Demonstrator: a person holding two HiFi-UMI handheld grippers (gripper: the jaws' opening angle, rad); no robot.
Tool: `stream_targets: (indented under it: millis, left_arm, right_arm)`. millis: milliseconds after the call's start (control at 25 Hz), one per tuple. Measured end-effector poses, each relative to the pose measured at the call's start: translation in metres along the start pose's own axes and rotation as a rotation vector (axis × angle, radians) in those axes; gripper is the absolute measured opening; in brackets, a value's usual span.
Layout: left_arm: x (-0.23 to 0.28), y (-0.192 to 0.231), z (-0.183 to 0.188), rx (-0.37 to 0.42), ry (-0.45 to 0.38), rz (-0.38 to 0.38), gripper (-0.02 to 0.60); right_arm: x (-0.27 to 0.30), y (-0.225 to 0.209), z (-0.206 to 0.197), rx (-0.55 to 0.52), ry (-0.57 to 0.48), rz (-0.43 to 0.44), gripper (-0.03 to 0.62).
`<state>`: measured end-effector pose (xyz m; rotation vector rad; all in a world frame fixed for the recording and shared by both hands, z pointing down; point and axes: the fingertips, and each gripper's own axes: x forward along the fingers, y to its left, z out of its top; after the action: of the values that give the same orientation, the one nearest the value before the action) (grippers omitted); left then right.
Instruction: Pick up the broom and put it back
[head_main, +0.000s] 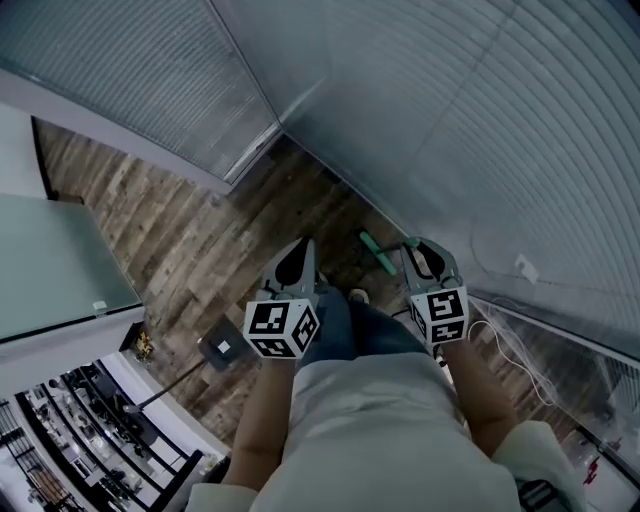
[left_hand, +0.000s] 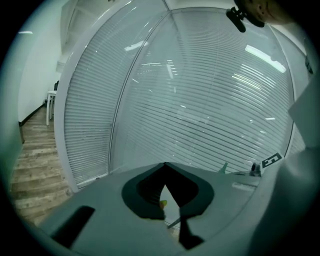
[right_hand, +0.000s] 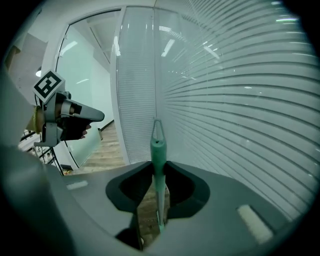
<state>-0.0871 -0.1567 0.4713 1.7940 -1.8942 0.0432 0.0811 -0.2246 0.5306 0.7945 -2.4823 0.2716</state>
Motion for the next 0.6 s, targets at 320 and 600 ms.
stream_targets:
  millis: [320,600]
  left_arm:
    - [0.019,-0.005,-0.012,0.012,0.036,-0.049,0.006]
    - [0.041,-0.007,-0.017,0.032,0.069,-0.091,0.006]
  right_arm:
    - [0.004,-0.022,-0.041,0.054,0.066,-0.072,0.092]
    - [0.009,-0.04,-0.063,0.106,0.105,-0.14,0.092]
